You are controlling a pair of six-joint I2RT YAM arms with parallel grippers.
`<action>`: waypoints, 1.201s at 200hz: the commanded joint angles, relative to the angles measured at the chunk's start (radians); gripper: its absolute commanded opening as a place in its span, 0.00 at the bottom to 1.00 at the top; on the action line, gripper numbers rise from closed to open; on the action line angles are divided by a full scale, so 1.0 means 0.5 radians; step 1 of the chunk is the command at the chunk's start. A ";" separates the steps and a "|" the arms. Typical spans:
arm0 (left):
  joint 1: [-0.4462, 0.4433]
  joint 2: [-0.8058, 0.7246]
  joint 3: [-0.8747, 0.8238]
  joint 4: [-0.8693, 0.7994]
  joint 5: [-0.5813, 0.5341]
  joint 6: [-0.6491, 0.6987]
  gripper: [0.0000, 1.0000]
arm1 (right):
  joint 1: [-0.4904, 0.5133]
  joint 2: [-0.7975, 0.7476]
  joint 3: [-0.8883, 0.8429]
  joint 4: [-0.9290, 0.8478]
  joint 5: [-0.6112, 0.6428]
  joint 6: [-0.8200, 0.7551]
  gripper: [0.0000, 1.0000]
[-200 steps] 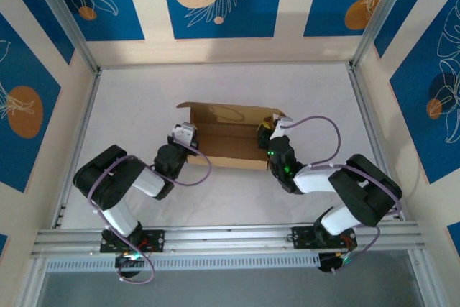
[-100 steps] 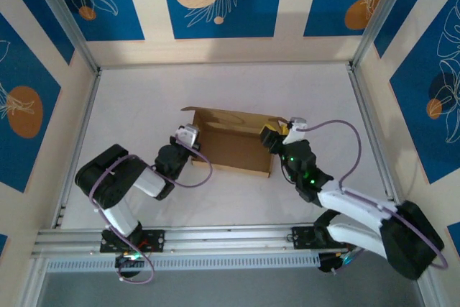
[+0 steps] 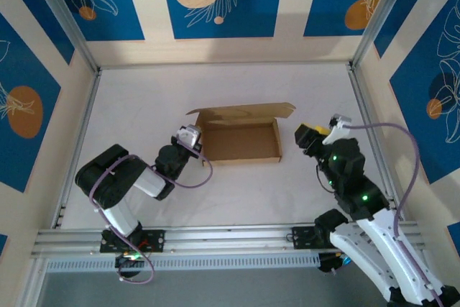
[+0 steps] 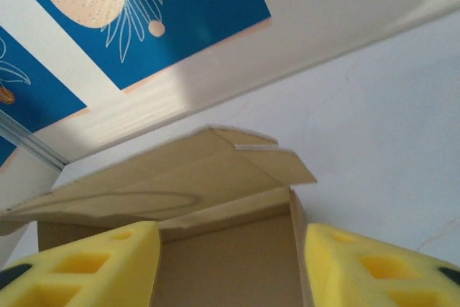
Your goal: Fold the paper box
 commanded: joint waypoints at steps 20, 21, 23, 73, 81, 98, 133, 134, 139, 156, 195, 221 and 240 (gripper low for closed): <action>-0.016 0.038 0.026 -0.048 0.119 0.052 0.00 | -0.367 0.629 0.625 -0.496 -0.606 -0.042 0.27; -0.015 0.037 0.026 -0.047 0.120 0.051 0.00 | -0.377 0.656 0.651 -0.515 -0.616 -0.038 0.28; -0.016 0.035 0.026 -0.047 0.123 0.051 0.00 | -0.389 0.714 0.706 -0.555 -0.633 -0.031 0.30; -0.013 0.012 0.026 -0.049 0.154 0.097 0.00 | -0.706 1.934 1.939 -1.327 -0.891 -0.106 0.73; -0.012 0.014 0.029 -0.047 0.158 0.105 0.00 | -0.763 2.095 2.062 -1.389 -0.971 -0.083 0.73; -0.003 0.023 0.030 -0.047 0.178 0.109 0.00 | -0.863 2.426 2.286 -1.528 -1.173 0.034 0.73; 0.008 0.046 0.055 -0.047 0.223 0.112 0.00 | -0.845 2.869 2.509 -1.608 -1.451 0.052 0.72; 0.009 0.045 0.056 -0.048 0.223 0.114 0.00 | -0.844 2.879 2.514 -1.610 -1.456 0.049 0.72; 0.012 0.048 0.062 -0.047 0.231 0.113 0.00 | -0.836 2.916 2.531 -1.614 -1.470 0.038 0.72; 0.015 0.055 0.081 -0.049 0.235 0.111 0.00 | -0.804 3.002 2.546 -1.611 -1.509 0.025 0.71; 0.015 0.058 0.107 -0.047 0.203 0.085 0.00 | -0.752 3.002 2.319 -1.598 -1.586 0.089 0.69; 0.017 0.054 0.097 -0.048 0.159 0.100 0.00 | -0.798 2.836 2.036 -1.490 -1.635 0.209 0.69; 0.022 0.069 0.102 -0.047 0.149 0.097 0.00 | -0.798 2.754 1.896 -1.474 -1.642 0.294 0.70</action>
